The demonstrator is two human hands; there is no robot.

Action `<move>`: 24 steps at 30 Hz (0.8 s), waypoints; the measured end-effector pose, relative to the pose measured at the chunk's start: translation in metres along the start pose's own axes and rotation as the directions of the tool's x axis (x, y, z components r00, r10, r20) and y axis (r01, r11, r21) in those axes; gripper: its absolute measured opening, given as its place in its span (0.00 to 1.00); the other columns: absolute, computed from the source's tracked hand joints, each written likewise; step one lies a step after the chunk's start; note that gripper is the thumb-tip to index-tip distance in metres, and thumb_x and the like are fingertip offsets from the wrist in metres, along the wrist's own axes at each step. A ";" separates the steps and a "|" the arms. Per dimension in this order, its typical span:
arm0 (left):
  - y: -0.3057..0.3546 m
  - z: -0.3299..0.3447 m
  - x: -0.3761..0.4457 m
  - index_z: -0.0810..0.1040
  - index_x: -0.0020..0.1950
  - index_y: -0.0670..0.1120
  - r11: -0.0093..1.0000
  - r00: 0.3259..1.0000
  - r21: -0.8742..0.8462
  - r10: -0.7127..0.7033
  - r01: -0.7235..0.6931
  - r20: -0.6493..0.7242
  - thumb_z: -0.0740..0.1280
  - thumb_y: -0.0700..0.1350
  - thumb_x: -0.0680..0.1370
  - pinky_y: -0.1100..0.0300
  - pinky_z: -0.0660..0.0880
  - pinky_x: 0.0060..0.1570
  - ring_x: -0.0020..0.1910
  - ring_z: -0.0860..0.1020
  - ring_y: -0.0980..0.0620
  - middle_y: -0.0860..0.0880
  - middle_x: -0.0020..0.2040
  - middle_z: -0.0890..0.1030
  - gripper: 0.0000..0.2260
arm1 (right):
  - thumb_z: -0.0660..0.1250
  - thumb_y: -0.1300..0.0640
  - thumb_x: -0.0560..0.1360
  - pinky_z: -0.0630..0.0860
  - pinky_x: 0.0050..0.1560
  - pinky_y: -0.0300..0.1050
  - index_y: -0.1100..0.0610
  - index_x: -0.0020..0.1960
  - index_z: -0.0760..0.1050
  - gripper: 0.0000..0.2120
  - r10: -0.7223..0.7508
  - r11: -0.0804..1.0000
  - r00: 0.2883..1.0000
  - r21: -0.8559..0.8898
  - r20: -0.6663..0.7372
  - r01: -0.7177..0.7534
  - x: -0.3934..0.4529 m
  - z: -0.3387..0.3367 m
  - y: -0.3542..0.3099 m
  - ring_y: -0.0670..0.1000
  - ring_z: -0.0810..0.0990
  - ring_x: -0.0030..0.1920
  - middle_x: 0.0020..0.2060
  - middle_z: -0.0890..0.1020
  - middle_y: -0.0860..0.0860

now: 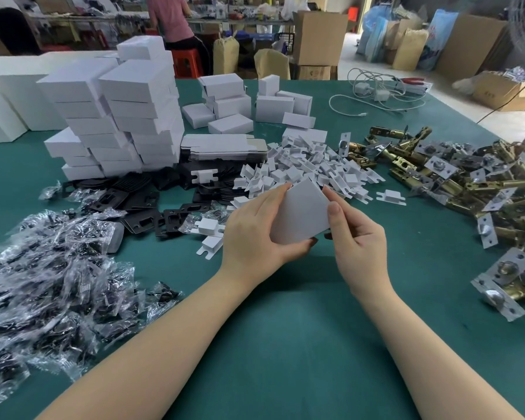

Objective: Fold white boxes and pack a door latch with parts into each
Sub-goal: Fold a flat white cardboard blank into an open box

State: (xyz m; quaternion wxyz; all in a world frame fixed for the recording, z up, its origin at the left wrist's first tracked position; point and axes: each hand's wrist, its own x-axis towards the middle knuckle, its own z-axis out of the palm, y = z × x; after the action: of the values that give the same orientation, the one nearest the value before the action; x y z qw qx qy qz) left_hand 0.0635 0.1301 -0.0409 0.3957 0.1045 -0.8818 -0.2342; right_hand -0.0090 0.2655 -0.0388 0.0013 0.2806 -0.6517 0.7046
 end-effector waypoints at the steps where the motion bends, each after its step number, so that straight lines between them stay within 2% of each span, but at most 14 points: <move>1: 0.000 0.000 0.000 0.74 0.69 0.44 1.000 1.000 -0.002 0.000 0.000 0.002 0.76 0.58 0.63 0.50 0.74 0.60 0.61 0.78 0.49 0.49 0.64 0.79 0.38 | 0.63 0.46 0.77 0.63 0.31 0.31 0.40 0.59 0.77 0.12 -0.008 1.000 1.000 -0.011 0.007 0.008 0.000 -0.002 0.002 0.44 0.65 0.30 0.30 0.77 0.38; 3: 0.001 0.000 0.000 0.74 0.69 0.44 1.000 1.000 -0.004 0.001 -0.001 0.007 0.76 0.58 0.63 0.48 0.74 0.60 0.62 0.78 0.49 0.49 0.64 0.79 0.38 | 0.62 0.46 0.77 0.59 0.29 0.30 0.40 0.61 0.76 0.13 -0.031 0.998 0.999 -0.045 0.009 0.031 0.000 -0.004 0.004 0.43 0.59 0.27 0.24 0.71 0.37; 4: 0.002 0.000 0.000 0.74 0.69 0.44 1.000 1.000 -0.003 0.001 -0.001 0.006 0.77 0.57 0.63 0.48 0.74 0.60 0.62 0.78 0.49 0.49 0.64 0.79 0.38 | 0.62 0.46 0.77 0.60 0.29 0.29 0.40 0.61 0.75 0.13 -0.034 0.998 0.999 -0.059 0.017 0.035 0.000 -0.005 0.004 0.42 0.61 0.27 0.25 0.73 0.36; 6: 0.002 -0.001 0.000 0.75 0.69 0.44 1.000 1.000 0.000 -0.010 0.010 -0.003 0.79 0.56 0.63 0.50 0.75 0.60 0.61 0.78 0.49 0.49 0.64 0.79 0.38 | 0.61 0.45 0.77 0.69 0.37 0.29 0.39 0.62 0.74 0.14 -0.006 0.998 0.998 -0.067 0.062 0.010 0.002 -0.005 0.004 0.40 0.70 0.32 0.37 0.81 0.32; 7: 0.001 -0.001 0.000 0.75 0.69 0.44 1.000 1.000 0.004 -0.017 0.017 -0.006 0.80 0.55 0.62 0.51 0.74 0.59 0.61 0.78 0.49 0.50 0.64 0.79 0.38 | 0.61 0.45 0.77 0.72 0.41 0.30 0.38 0.62 0.74 0.14 0.011 0.997 0.996 -0.073 0.086 -0.005 0.003 -0.004 0.004 0.40 0.73 0.36 0.43 0.82 0.31; 9: 0.000 -0.002 -0.001 0.75 0.69 0.44 1.000 1.000 0.013 -0.024 0.024 -0.002 0.80 0.54 0.62 0.51 0.74 0.59 0.61 0.78 0.49 0.50 0.64 0.79 0.38 | 0.61 0.45 0.77 0.74 0.45 0.32 0.38 0.62 0.74 0.14 0.011 0.996 0.995 -0.094 0.103 -0.001 0.004 -0.004 0.004 0.40 0.74 0.39 0.46 0.83 0.32; 12: -0.001 -0.003 0.000 0.74 0.69 0.44 0.999 0.999 0.006 -0.040 0.040 0.008 0.81 0.53 0.62 0.50 0.74 0.59 0.61 0.78 0.49 0.50 0.64 0.79 0.38 | 0.60 0.46 0.77 0.76 0.59 0.41 0.38 0.62 0.73 0.14 0.009 0.996 0.992 -0.092 0.129 0.003 0.004 -0.006 0.004 0.38 0.77 0.51 0.57 0.82 0.36; 13: -0.001 -0.003 0.000 0.74 0.69 0.44 0.999 0.999 0.004 -0.041 0.041 0.010 0.81 0.53 0.62 0.50 0.74 0.60 0.62 0.78 0.49 0.50 0.64 0.79 0.38 | 0.61 0.46 0.77 0.76 0.56 0.38 0.38 0.62 0.74 0.14 0.003 0.996 0.992 -0.091 0.124 0.008 0.004 -0.006 0.005 0.38 0.77 0.49 0.53 0.82 0.35; 14: 0.000 -0.003 0.000 0.74 0.69 0.44 0.999 0.999 0.005 -0.036 0.036 0.009 0.81 0.54 0.62 0.51 0.74 0.60 0.62 0.78 0.49 0.49 0.64 0.79 0.38 | 0.62 0.47 0.78 0.75 0.49 0.35 0.37 0.61 0.74 0.13 -0.007 0.996 0.995 -0.083 0.096 0.015 0.003 -0.004 0.006 0.38 0.75 0.43 0.46 0.82 0.34; 15: 0.000 -0.002 0.000 0.75 0.69 0.44 1.000 1.000 0.004 -0.028 0.028 0.007 0.80 0.55 0.62 0.51 0.73 0.60 0.62 0.78 0.49 0.49 0.64 0.79 0.38 | 0.64 0.48 0.78 0.73 0.44 0.35 0.37 0.60 0.76 0.12 -0.010 0.998 0.999 -0.062 0.048 0.013 0.001 -0.003 0.006 0.41 0.73 0.38 0.39 0.80 0.36; 17: 0.002 -0.002 0.000 0.75 0.69 0.44 1.000 1.000 -0.005 -0.023 0.023 0.006 0.78 0.57 0.62 0.51 0.73 0.60 0.62 0.78 0.49 0.50 0.64 0.79 0.38 | 0.67 0.48 0.75 0.70 0.39 0.41 0.38 0.58 0.78 0.12 -0.005 1.000 0.999 -0.005 -0.052 0.004 -0.002 0.000 0.004 0.49 0.68 0.36 0.35 0.77 0.44; 21: 0.003 -0.001 0.000 0.75 0.68 0.43 0.999 1.000 -0.029 -0.024 0.024 -0.009 0.76 0.57 0.62 0.49 0.75 0.59 0.61 0.78 0.48 0.49 0.64 0.80 0.38 | 0.69 0.47 0.71 0.73 0.43 0.49 0.42 0.56 0.81 0.13 0.030 0.997 0.994 0.069 -0.105 -0.022 -0.005 0.005 -0.001 0.51 0.69 0.38 0.38 0.79 0.48; 24: 0.001 -0.001 -0.001 0.75 0.69 0.43 0.998 0.999 -0.046 -0.037 0.037 -0.015 0.77 0.57 0.62 0.49 0.75 0.59 0.61 0.78 0.49 0.49 0.64 0.79 0.38 | 0.68 0.47 0.72 0.74 0.46 0.50 0.43 0.56 0.80 0.13 0.040 0.997 0.999 0.061 -0.031 -0.038 -0.002 0.001 0.000 0.50 0.72 0.40 0.41 0.83 0.44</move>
State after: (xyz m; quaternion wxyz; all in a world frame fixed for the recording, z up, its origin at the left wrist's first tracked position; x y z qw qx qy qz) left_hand 0.0643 0.1311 -0.0405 0.4006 0.1136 -0.8710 -0.2609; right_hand -0.0070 0.2654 -0.0398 -0.0105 0.2563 -0.6355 0.7283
